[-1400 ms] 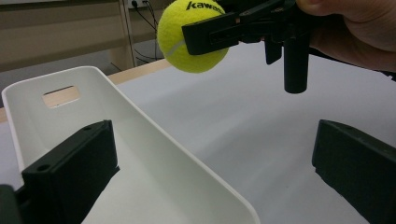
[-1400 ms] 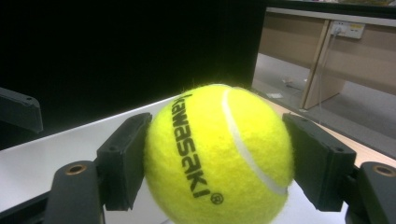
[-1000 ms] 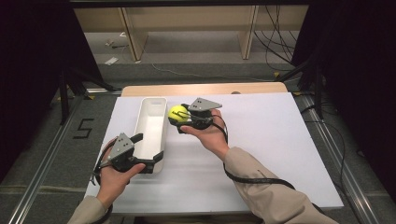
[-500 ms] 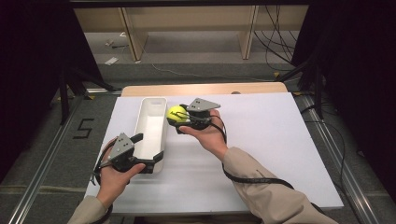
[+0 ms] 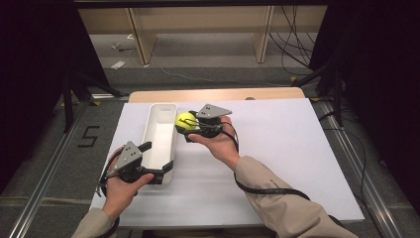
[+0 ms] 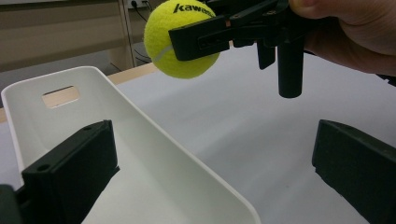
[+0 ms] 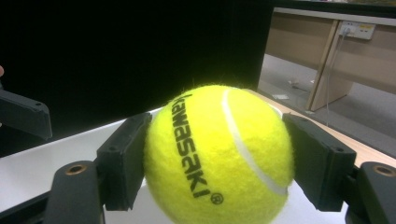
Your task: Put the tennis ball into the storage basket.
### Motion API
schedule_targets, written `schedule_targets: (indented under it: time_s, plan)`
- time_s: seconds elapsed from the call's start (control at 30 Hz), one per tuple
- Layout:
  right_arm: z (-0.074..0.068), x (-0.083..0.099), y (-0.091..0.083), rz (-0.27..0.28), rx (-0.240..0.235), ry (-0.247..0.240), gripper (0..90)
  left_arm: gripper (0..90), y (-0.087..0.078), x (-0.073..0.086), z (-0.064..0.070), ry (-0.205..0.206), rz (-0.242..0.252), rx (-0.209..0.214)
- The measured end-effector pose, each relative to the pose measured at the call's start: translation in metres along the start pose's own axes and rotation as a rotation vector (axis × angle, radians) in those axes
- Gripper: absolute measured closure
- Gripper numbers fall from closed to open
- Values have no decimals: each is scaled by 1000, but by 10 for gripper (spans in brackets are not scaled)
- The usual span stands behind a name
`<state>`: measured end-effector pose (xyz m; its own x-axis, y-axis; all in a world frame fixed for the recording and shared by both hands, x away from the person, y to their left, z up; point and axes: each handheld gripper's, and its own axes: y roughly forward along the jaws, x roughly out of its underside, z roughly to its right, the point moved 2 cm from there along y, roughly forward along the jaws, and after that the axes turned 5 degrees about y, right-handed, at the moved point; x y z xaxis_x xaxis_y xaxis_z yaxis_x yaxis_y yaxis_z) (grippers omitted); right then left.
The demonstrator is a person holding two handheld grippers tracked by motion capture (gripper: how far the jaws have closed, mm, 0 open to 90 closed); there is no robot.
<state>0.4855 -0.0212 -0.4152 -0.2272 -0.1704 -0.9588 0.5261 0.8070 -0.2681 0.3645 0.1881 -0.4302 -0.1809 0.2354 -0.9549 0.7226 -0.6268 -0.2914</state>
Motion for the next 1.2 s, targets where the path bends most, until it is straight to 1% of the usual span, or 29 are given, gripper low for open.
schedule_targets:
  time_s: [1.2]
  plan:
    - [-8,-3,8,5,-19,-4,278,0,0,0,0,1,1,0]
